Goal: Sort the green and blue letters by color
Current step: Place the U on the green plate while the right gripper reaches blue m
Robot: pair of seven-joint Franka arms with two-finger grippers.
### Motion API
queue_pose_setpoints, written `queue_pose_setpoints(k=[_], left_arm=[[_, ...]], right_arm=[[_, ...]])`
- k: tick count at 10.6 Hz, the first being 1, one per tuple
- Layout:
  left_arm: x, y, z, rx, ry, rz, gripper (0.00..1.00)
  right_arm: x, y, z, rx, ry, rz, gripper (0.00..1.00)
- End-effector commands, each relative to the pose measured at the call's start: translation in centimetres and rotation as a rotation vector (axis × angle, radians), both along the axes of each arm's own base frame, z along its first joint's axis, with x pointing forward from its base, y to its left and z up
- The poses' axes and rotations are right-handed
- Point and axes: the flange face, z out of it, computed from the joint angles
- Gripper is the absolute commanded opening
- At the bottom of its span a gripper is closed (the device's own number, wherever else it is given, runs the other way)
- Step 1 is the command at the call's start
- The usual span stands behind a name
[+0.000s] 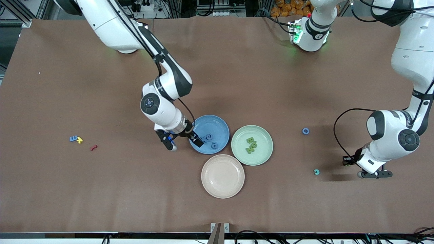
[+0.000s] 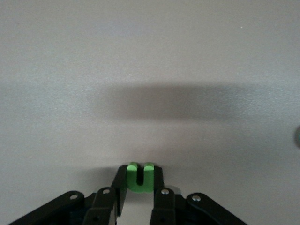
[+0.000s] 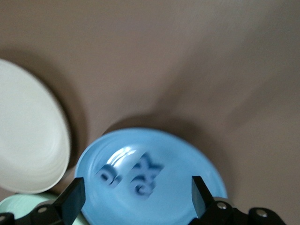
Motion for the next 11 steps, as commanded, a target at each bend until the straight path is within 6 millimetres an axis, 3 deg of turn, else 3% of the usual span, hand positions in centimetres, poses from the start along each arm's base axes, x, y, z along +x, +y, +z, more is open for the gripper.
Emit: queue_pose_setpoints(k=[1,4,8,11], left_arm=[[0.6,-2.2,2.4,0.022,-0.028,-0.028,0.00],[0.7,-7.5,5.1,0.032,-0.002,0.048,0.00],[-0.2,-18.0,6.5,0.017,-0.003,0.216,0.00],[-1.9,-25.3,7.1,0.009,0.023,0.340,0.00]], right_arm=[[2.4,-6.5,1.1,-0.075,0.016,0.137,1.00],[4.2,-15.1,1.8,-0.104,0.038,0.287,1.00],[4.4,-25.1,0.6,-0.223,0.035,0.444,1.00],[4.5,-33.6,-0.3,-0.214,0.030,0.553,1.00]])
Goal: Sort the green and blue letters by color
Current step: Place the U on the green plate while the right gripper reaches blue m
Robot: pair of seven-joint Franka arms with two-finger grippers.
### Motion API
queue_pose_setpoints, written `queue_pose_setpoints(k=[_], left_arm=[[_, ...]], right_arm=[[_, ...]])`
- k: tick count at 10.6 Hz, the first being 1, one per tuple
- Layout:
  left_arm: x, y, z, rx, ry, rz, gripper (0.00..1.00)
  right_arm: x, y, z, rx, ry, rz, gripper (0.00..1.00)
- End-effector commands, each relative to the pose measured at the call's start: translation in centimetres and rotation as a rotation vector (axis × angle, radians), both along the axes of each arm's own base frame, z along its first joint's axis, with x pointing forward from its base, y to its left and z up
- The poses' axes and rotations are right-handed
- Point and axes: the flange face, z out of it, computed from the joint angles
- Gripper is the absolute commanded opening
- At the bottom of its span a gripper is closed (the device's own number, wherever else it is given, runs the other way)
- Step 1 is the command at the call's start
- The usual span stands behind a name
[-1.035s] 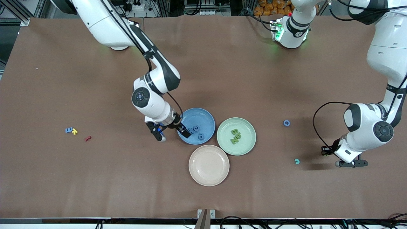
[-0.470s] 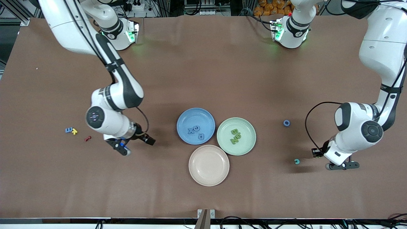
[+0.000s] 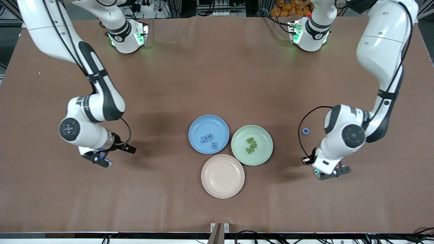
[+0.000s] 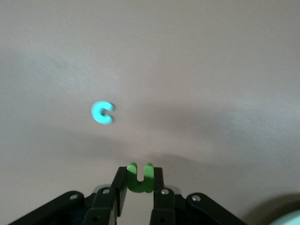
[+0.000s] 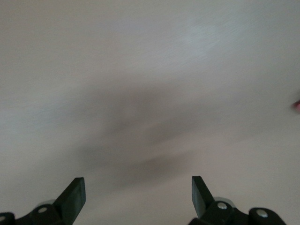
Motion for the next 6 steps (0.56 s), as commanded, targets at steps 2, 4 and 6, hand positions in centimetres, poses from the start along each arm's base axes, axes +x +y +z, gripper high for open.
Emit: queue_pose_setpoints(k=[2,4,6], left_arm=[[-3.0,-9.1,0.9,-0.013,0.026,0.173,0.00],[-4.9,-13.9,0.6,-0.022,0.034,0.214,0.00],[-6.3,-17.0,0.6,-0.061,0.061,0.249,0.00]], right_arm=[[-1.3,-9.8,-0.1,0.011,0.004,0.148,1.00],[-1.6,-14.2,-0.7,0.022,0.003,0.213,1.00],[-2.6,-18.5,-1.4,0.036,0.007,0.259,1.00]])
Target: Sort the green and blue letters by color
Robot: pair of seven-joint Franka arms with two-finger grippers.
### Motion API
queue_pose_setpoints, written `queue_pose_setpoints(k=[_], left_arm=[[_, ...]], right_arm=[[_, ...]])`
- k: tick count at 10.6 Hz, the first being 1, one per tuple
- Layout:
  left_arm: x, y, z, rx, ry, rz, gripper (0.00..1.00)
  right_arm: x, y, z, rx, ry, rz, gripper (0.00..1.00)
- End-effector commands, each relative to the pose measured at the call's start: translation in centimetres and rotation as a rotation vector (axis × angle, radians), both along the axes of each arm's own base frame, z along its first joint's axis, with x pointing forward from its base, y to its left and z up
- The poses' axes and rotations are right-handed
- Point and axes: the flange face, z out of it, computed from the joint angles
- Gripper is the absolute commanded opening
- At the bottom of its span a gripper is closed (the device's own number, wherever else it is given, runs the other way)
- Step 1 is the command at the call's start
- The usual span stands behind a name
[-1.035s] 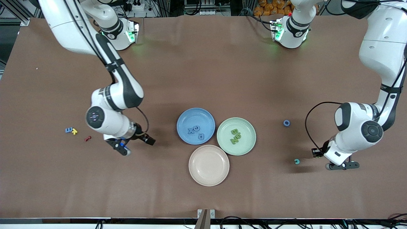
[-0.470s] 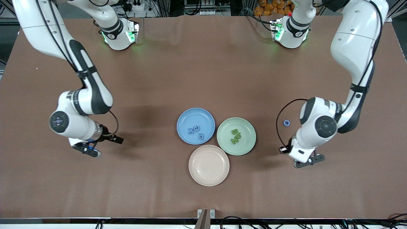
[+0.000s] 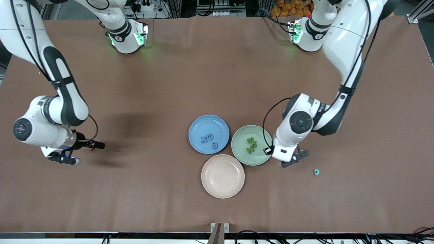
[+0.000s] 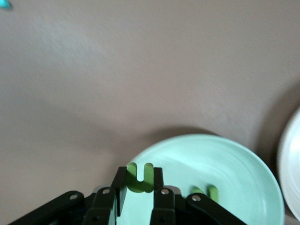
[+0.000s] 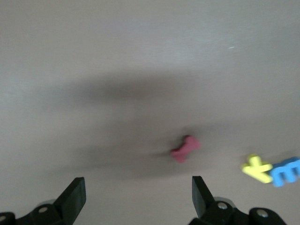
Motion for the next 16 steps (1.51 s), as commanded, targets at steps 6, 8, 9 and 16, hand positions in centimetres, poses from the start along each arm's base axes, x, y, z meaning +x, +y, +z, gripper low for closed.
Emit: queue_pose_setpoints(k=[6,8,9,16], left_arm=[[-1.2,-1.2,0.6,-0.022,0.029,0.040,1.00],[-0.7,2.3,-0.7,0.038,0.029,-0.047,1.00],[-0.1,4.3,-1.1,0.064,0.026,-0.093,1.00],[1.5,19.7,1.2,0.185,0.037,-0.264,1.00]], right_arm=[[-4.4,-11.5,-4.3,0.044,0.009,0.159,1.00],[-4.8,-11.4,-5.8,0.051,0.006,0.152,1.00],[-4.7,-10.7,-6.6,0.060,0.013,0.146,1.00],[-4.2,-8.4,-7.0,0.124,0.002,0.141,1.00]])
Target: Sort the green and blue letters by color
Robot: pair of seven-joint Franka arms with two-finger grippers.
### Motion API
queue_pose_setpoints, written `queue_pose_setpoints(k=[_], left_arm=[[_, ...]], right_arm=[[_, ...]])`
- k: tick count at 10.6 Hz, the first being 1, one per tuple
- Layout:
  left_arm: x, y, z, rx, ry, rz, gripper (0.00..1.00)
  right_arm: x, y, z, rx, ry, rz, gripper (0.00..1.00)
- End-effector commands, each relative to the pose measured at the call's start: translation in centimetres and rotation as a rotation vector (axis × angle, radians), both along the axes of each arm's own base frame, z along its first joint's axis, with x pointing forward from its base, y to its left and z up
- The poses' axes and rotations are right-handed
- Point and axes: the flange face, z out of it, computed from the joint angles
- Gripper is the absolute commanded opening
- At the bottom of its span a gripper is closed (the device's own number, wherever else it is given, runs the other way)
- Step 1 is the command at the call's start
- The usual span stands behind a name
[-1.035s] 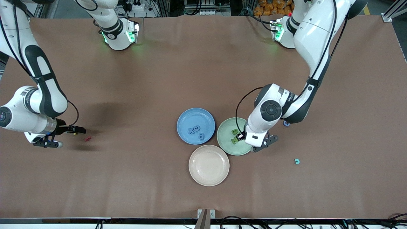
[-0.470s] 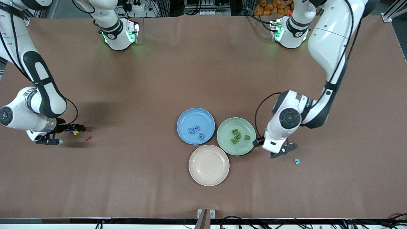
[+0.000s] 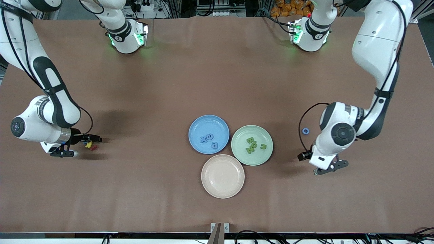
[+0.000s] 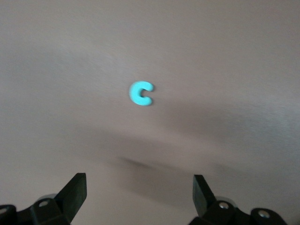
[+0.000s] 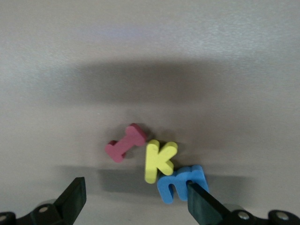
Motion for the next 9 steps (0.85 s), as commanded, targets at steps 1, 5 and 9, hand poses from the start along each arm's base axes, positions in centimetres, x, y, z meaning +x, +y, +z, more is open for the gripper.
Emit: queue_pose_setpoints(k=[1,5,9], left_arm=[[-2.0,5.1,4.2,0.050,0.006,-0.108,1.00],[-5.2,7.7,9.8,0.051,-0.013,-0.163,1.00],[-8.6,9.0,17.6,0.032,-0.012,-0.170,1.00]], right_arm=[[-1.2,-3.8,-0.3,0.022,-0.018,0.046,1.00],[-2.4,-6.5,0.7,0.027,-0.028,0.135,1.00],[-1.4,-7.4,4.6,-0.048,-0.031,0.235,1.00]])
